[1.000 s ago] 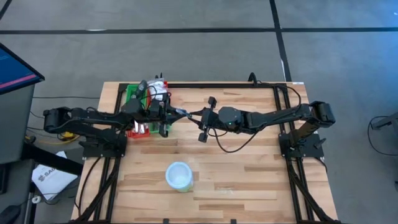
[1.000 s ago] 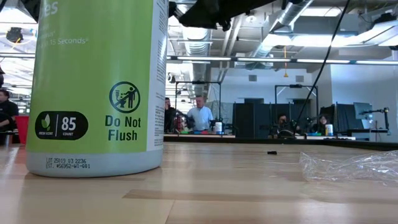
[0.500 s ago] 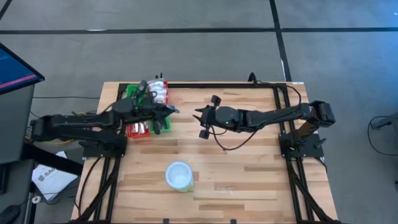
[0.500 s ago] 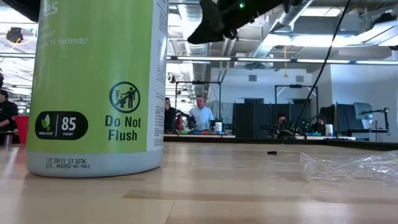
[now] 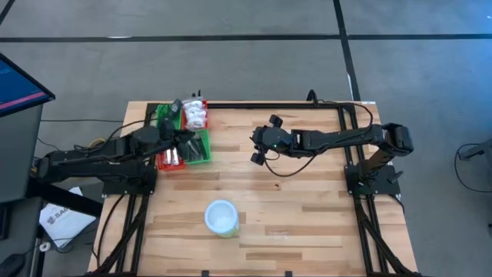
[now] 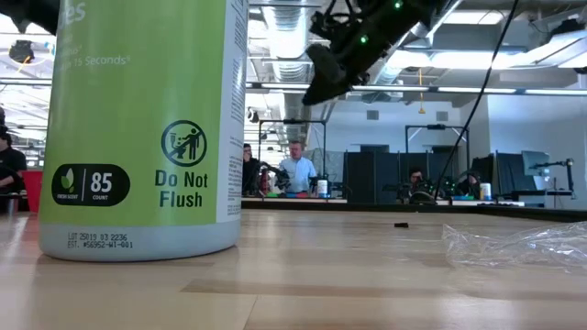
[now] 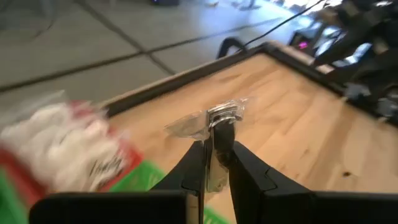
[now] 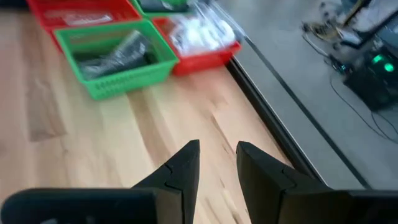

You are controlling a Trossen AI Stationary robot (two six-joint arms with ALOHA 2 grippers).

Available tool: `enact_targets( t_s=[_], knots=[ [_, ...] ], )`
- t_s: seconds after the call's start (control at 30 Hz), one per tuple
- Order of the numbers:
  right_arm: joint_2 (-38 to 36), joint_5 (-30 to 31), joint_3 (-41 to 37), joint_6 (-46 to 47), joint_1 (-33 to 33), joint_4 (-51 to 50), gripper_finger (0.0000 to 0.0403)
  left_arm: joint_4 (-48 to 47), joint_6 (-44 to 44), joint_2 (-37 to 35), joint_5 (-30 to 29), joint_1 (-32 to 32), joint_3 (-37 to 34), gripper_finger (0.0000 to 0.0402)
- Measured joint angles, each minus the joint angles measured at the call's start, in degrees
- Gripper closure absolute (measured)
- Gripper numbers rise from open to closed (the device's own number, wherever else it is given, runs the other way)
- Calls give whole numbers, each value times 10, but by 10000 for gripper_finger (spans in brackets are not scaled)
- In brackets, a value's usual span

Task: Pick & Place Travel size toiletries
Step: Put the silver nail cutter into the bottom red bin

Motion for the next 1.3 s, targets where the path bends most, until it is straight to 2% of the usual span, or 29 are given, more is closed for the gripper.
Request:
enact_targets(
  t_s=[0.27,0.67,1.03,1.3],
  knots=[
    [0,2,0,25,-21,-48,305,-117,-85,1,-48,0,0,369],
    [0,2,-5,26,-25,-67,305,-253,-206,1,-49,0,0,369],
    [0,1,-5,40,-13,-87,305,-300,-259,2,-47,19,0,369],
    [0,1,-5,40,-14,-93,305,-304,-265,39,7,58,0,369]
  ],
)
